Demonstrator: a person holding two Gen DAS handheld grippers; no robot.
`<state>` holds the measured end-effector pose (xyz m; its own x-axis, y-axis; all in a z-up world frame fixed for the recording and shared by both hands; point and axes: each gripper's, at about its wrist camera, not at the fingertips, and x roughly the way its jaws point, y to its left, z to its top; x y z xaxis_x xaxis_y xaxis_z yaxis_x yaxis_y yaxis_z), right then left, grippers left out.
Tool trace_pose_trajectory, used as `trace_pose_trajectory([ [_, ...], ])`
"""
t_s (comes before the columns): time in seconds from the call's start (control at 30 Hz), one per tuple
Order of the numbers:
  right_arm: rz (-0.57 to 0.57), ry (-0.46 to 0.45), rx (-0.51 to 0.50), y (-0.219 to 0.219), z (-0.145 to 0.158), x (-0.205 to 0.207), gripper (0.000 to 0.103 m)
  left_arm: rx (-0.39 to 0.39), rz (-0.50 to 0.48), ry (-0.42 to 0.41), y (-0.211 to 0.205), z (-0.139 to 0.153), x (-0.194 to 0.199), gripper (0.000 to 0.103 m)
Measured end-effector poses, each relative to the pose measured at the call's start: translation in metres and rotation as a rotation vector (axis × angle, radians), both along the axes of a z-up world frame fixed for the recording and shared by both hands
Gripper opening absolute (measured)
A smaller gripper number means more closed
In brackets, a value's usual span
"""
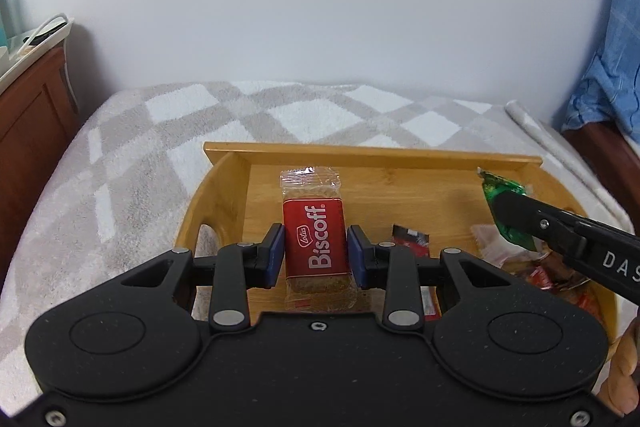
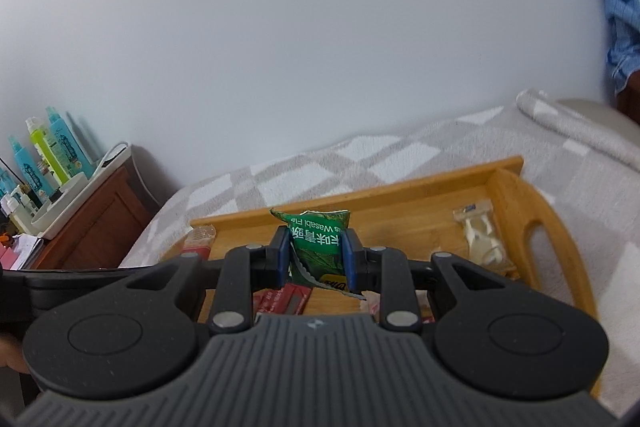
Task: Organize snacks
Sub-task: 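Carry the Biscoff packet and green packet onto the tray and open both tools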
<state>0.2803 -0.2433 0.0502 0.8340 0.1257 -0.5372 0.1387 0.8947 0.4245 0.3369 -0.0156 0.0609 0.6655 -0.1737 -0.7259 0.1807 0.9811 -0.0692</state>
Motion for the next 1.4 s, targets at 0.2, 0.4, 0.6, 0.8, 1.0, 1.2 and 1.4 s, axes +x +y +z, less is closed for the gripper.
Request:
trace_pose_trajectory([
  [0.2,0.012,0.048,-0.037,0.013,-0.02,0.007,0.031,0.026,-0.003,0.01,-0.003,-0.013,0.001,0.032],
  [0.4,0.007,0.064,-0.131,0.022,-0.026,0.008,0.031,0.043,-0.011,0.009,-0.003,-0.016,0.001,0.032],
  [0.6,0.014,0.067,-0.16,0.026,-0.027,0.008,0.031,0.062,-0.007,0.022,-0.004,-0.023,0.0,0.032],
  [0.8,0.027,0.069,-0.189,0.031,-0.029,0.008,0.031,0.062,-0.006,0.033,-0.003,-0.027,-0.002,0.032],
  [1.0,0.036,0.055,-0.164,0.028,-0.029,0.006,0.039,0.064,-0.003,0.04,-0.005,-0.027,-0.004,0.033],
  [1.2,0.033,0.021,-0.169,0.027,-0.018,-0.001,0.051,0.055,0.008,0.029,-0.006,-0.014,-0.014,0.043],
  [1.4,0.026,-0.016,-0.17,0.025,-0.002,-0.017,0.063,0.057,0.017,0.014,-0.004,0.002,-0.031,0.053],
])
